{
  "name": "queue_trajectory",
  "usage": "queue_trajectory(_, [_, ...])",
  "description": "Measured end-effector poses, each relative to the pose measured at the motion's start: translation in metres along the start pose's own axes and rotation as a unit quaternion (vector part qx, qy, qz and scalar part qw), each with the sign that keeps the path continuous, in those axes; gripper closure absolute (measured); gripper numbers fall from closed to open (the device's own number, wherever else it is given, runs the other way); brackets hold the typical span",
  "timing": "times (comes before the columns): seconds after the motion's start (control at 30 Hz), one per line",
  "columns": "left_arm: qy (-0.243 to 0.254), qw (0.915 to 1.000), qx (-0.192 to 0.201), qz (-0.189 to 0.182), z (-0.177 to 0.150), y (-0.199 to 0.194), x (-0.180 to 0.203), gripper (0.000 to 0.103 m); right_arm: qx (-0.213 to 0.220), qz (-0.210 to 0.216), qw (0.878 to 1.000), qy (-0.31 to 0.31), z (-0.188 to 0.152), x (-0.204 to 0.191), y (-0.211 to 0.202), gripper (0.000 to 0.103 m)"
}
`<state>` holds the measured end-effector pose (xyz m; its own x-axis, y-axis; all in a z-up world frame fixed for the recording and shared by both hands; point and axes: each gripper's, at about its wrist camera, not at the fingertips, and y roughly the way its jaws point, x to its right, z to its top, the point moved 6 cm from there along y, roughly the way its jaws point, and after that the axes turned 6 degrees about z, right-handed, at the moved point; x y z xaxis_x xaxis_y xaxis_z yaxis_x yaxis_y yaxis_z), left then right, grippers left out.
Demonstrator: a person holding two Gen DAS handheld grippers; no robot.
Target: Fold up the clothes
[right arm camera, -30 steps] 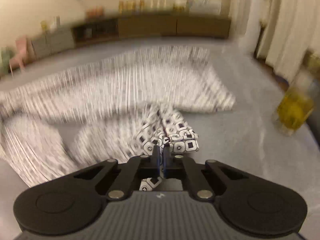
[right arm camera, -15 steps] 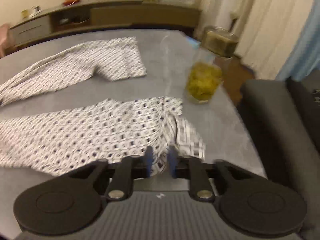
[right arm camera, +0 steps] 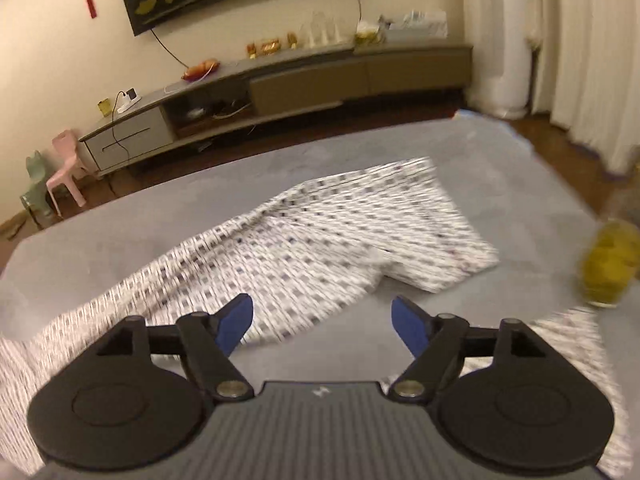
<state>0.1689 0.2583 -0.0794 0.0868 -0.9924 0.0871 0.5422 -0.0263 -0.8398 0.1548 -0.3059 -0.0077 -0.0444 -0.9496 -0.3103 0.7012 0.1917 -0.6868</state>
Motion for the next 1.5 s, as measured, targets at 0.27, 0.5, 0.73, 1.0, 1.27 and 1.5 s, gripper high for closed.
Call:
queue_trajectory(0.27, [0.060,0.9976,0.032,0.009,0.003,0.008,0.027,0.103,-0.048,0.013,0.997,0.056,0.061,-0.024,0.125,0.019])
queue_trajectory(0.5, [0.009,0.9370,0.319,-0.143,0.003,-0.153,0.009,0.103,0.004,-0.014,1.000,-0.002,0.094,-0.055,0.143,0.103])
queue_trajectory(0.73, [0.113,0.9667,0.190,-0.128,-0.068,-0.165,-0.024,0.099,0.019,0.018,0.999,-0.019,0.027,-0.025,0.021,0.101])
queue_trajectory(1.0, [0.126,0.9854,0.114,0.008,-0.084,-0.130,-0.057,0.051,-0.025,-0.003,0.999,0.036,-0.008,0.013,0.026,0.049])
queue_trajectory(1.27, [0.053,0.9979,0.036,-0.009,-0.043,-0.062,-0.058,0.031,-0.011,-0.040,0.999,0.025,0.060,0.013,0.092,0.018])
queue_trajectory(1.5, [0.069,0.9970,0.031,-0.014,-0.057,-0.034,-0.048,0.094,-0.031,-0.084,0.994,0.058,0.091,0.033,0.180,0.016])
